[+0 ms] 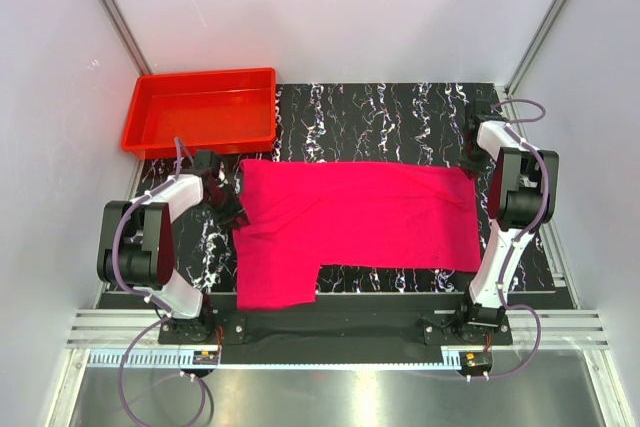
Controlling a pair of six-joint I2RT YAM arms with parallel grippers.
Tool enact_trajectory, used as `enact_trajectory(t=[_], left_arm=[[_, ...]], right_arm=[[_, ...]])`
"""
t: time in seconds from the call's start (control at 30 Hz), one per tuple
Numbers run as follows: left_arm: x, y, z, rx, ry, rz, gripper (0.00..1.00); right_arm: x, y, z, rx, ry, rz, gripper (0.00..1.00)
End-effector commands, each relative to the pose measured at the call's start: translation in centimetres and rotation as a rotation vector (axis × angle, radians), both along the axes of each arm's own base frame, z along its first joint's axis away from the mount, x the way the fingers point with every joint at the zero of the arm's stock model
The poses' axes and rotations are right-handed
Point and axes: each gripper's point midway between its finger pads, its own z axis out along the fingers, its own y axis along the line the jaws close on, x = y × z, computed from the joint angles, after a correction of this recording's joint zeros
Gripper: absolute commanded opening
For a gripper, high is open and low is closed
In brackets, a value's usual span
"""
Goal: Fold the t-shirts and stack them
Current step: Fold the tshirt
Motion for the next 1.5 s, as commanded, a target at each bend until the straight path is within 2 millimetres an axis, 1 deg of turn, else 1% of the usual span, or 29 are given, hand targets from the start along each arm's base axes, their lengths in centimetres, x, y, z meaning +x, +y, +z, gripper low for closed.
enact_trajectory(t=[0.0,0.03,0.13,0.23,0.33,0.4,0.47,0.6,0.63,0.67,0.7,0.77,0.8,0.87,0.9,0.97,1.03,1.07,1.1,1.13,1.17,1.2,1.23,1.27,1.3,1.33,1.37,1.4,1.47], left_arm=[[0.5,1.9,-1.4,0.089,-0.004,-0.002,0.35],[0.4,2.0,-1.5,0.092,-0.001,0.0,0.35],[0.2,2.2,-1.7,0.102,0.007,-0.001,0.34],[0.1,2.4,-2.0,0.109,0.016,-0.001,0.34],[0.1,2.5,-2.0,0.116,0.022,-0.002,0.33],[0.2,2.5,-1.9,0.12,0.019,-0.002,0.33],[0.3,2.7,-1.9,0.128,0.017,0.0,0.33],[0.5,2.6,-1.9,0.123,0.018,-0.001,0.33],[0.6,2.6,-1.8,0.122,0.015,-0.001,0.33],[0.5,2.5,-1.6,0.119,0.015,-0.004,0.33],[0.8,2.5,-1.4,0.119,0.004,-0.004,0.33],[1.1,2.6,-0.7,0.124,-0.016,-0.005,0.33],[1.1,2.6,-0.5,0.126,-0.023,-0.006,0.33],[1.3,2.8,0.2,0.137,-0.046,-0.006,0.34],[1.4,2.9,0.5,0.138,-0.051,-0.007,0.36],[1.4,3.0,1.1,0.145,-0.063,-0.004,0.38],[1.4,3.2,2.3,0.154,-0.091,-0.002,0.44],[1.4,3.3,2.8,0.16,-0.102,0.001,0.46],[1.3,3.3,3.2,0.164,-0.111,0.001,0.48],[1.3,3.3,4.4,0.166,-0.148,0.002,0.57],[1.2,3.5,4.8,0.175,-0.162,0.006,0.61],[1.1,3.5,5.4,0.181,-0.181,0.004,0.64],[0.8,3.6,6.4,0.19,-0.206,0.004,0.68],[0.7,3.5,7.0,0.192,-0.227,0.001,0.68],[0.6,3.3,7.5,0.192,-0.242,-0.011,0.69],[0.4,3.1,8.5,0.185,-0.278,-0.019,0.68],[0.3,2.8,8.8,0.178,-0.29,-0.028,0.69],[0.1,2.0,9.3,0.173,-0.308,-0.056,0.68],[0.0,1.0,10.3,0.179,-0.353,-0.099,0.68]], right_arm=[[-0.1,-2.2,3.0,-0.115,-0.016,-0.043,0.0],[-0.1,-2.3,4.1,-0.121,-0.041,-0.051,0.0],[-0.3,-2.5,5.7,-0.133,-0.078,-0.086,0.0],[-0.5,-2.5,6.2,-0.128,-0.093,-0.116,0.0],[-0.1,-2.1,6.7,-0.107,-0.113,-0.113,0.0],[0.0,-2.3,7.0,-0.119,-0.119,-0.11,0.0],[0.3,-2.5,6.8,-0.131,-0.116,-0.103,0.0],[0.7,-2.4,4.6,-0.118,-0.073,-0.094,0.0],[0.6,-2.1,3.6,-0.105,-0.051,-0.092,0.0],[0.4,-1.8,2.9,-0.087,-0.04,-0.094,0.0],[-0.1,-1.5,2.0,-0.07,-0.024,-0.106,0.0],[-0.5,-1.1,1.4,-0.049,-0.016,-0.106,0.0],[-1.1,-1.0,0.9,-0.045,0.001,-0.109,0.0],[-1.5,-0.9,0.6,-0.042,0.009,-0.11,0.01],[-1.7,-0.9,0.4,-0.041,0.02,-0.104,0.03],[-2.1,-1.1,0.5,-0.05,0.045,-0.095,0.17],[-1.7,-1.4,1.5,-0.068,0.04,-0.092,0.32],[-1.9,-1.4,1.9,-0.073,0.048,-0.087,0.36],[-1.5,-1.6,3.0,-0.085,0.03,-0.084,0.43],[-1.4,-1.8,3.6,-0.093,0.025,-0.085,0.5],[-1.8,-1.8,4.1,-0.099,0.042,-0.082,0.6],[-1.5,-1.9,5.1,-0.1,0.024,-0.083,0.64],[-1.5,-1.7,5.7,-0.091,0.018,-0.082,0.69],[-1.7,-1.5,6.1,-0.079,0.019,-0.079,0.72],[-1.8,-1.1,7.0,-0.066,0.0,-0.075,0.73],[-1.8,-0.6,7.4,-0.046,-0.008,-0.067,0.74],[-2.0,-0.1,7.8,-0.038,-0.012,-0.05,0.76],[-2.0,0.8,8.6,-0.027,-0.031,-0.024,0.76],[-2.1,2.6,9.0,0.028,-0.047,0.022,0.77]])
